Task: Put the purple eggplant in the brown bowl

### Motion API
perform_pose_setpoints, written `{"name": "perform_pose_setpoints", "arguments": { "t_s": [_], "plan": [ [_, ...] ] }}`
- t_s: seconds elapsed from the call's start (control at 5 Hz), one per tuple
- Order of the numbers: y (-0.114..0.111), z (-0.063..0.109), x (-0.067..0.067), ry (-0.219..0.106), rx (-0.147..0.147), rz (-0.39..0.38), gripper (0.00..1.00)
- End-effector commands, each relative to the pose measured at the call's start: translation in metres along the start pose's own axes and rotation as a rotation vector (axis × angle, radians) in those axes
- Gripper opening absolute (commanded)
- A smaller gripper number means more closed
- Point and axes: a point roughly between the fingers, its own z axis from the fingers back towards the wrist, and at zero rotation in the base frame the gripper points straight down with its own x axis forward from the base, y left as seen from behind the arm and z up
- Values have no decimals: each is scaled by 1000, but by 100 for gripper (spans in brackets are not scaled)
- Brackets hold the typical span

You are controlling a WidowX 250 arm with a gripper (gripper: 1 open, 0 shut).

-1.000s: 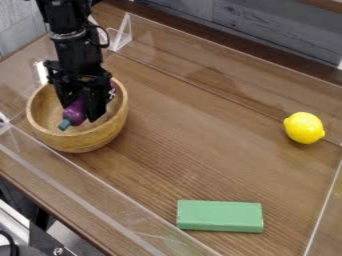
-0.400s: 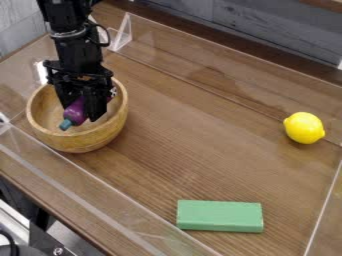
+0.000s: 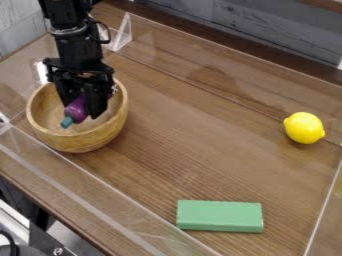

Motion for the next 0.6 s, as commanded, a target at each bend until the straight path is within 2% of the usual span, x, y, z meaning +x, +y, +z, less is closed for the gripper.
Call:
{"name": "perform_pose_setpoints", "arguments": {
  "t_s": [0.0,0.4],
  "plan": [
    [-1,23,9,-77,35,-7,0],
    [-3,21,9,-72,35,3,0]
  ]
}}
